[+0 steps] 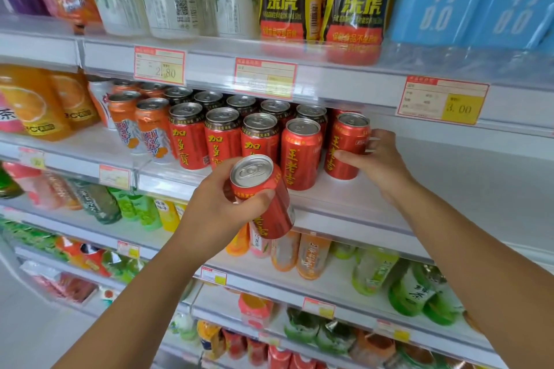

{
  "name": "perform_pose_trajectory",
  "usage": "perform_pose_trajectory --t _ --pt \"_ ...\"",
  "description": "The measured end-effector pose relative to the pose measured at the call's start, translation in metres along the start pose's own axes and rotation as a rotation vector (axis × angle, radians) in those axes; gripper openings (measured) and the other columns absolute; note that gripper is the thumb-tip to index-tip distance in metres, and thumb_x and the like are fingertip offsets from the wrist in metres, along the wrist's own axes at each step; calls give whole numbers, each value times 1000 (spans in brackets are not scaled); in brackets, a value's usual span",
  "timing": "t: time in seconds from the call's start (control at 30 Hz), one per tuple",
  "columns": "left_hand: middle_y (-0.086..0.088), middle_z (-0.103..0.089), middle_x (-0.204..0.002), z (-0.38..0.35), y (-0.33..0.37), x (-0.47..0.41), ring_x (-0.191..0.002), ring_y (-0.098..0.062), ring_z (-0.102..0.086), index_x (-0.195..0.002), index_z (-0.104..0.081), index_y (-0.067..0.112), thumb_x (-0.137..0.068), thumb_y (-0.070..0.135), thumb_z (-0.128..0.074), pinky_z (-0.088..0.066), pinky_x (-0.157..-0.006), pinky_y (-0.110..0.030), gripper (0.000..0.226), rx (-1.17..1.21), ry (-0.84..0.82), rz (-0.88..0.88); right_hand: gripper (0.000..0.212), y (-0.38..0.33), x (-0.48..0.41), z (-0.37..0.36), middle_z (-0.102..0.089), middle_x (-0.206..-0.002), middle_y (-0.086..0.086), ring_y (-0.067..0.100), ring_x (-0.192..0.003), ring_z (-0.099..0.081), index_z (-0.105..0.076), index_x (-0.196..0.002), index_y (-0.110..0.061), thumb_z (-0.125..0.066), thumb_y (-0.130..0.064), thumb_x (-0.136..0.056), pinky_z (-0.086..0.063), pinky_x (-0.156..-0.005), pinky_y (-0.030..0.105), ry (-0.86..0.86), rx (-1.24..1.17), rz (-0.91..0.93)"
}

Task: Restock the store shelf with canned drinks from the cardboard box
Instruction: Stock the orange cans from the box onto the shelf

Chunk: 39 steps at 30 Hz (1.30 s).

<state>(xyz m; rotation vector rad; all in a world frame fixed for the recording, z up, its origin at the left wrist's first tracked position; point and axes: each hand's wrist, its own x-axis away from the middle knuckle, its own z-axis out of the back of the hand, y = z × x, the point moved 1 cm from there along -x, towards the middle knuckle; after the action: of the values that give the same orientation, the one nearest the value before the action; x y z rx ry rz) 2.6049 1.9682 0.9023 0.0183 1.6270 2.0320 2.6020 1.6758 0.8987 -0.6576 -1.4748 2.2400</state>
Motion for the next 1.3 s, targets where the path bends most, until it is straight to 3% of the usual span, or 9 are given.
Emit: perform_pose_trajectory --t 0.13,0.4,0.57,0.67,0.77,0.83,1.0,1.17,1.3 --pt "19 -71 -96 1 0 -2 -87 0 -66 -108 -64 35 -65 43 -72 -46 -70 -9 44 5 -2 8 48 3 -9 -3 -67 -112 2 16 -99 -64 -59 -109 -20 -84 -27 -69 -49 -86 32 -11 -15 10" --pt "22 -70 -98 1 0 -2 -90 2 -65 -109 -63 38 -61 52 -69 -46 -72 -9 50 -23 -15 16 61 9 -9 -2 -57 -126 4 16 -105 -57 -44 -137 -17 -74 -25 -84 -45 -91 31 -10 -35 -40" --pt "22 -70 -99 -5 2 -4 -92 3 -64 -109 -64 35 -69 38 -72 -44 -73 -6 40 -26 -38 10 44 -15 41 2 -58 -119 -2 13 -107 -57 -49 -127 -26 -68 -28 -87 -44 -88 27 246 120 191" --pt "18 -71 -103 -12 4 -9 -96 0 -65 -112 -66 33 -69 41 -72 -44 -77 -7 44 -15 -61 -3 43 -34 96 -4 -60 -112 -23 -7 -105 -55 -50 -122 -42 -68 -28 -86 -42 -95 21 -62 82 291" --pt "14 -73 -103 -24 13 -15 -97 -3 -66 -113 -67 30 -71 37 -74 -48 -82 -14 43 19 -92 -39 86 -37 129 -20 -40 -138 -33 -21 -121 -39 -26 -144 -49 -78 -41 -76 -36 -96 7 -471 96 242" --pt "12 -73 -104 -35 21 -18 -97 -5 -67 -114 -67 28 -71 37 -77 -51 -84 -18 45 47 -92 -62 92 -34 132 -28 -44 -137 -30 -13 -121 -45 -26 -142 -52 -84 -36 -71 -44 -93 9 -427 10 251" --pt "10 -72 -111 -48 22 -25 -106 -6 -66 -127 -60 29 -68 50 -81 -51 -94 -29 66 77 -169 -55 67 -32 122 -21 -61 -113 -27 -13 -100 -57 -47 -119 -48 -86 -27 -68 -45 -77 4 -138 -61 232" --pt "14 -65 -122 -31 -17 -24 -113 -1 -57 -129 -60 30 -72 59 -74 -44 -100 -25 66 -363 -31 -70 61 -17 87 -1 -67 -112 -10 3 -96 -64 -54 -119 -26 -86 -19 -67 -52 -88 29 9 -71 154" --pt "12 -67 -117 -23 -59 -19 -117 -16 -56 -119 -65 33 -69 74 -52 -30 -101 -37 66 -811 46 -225 61 -11 68 3 -67 -110 -6 6 -92 -63 -54 -117 -21 -86 -20 -66 -51 -83 28 41 -3 115"
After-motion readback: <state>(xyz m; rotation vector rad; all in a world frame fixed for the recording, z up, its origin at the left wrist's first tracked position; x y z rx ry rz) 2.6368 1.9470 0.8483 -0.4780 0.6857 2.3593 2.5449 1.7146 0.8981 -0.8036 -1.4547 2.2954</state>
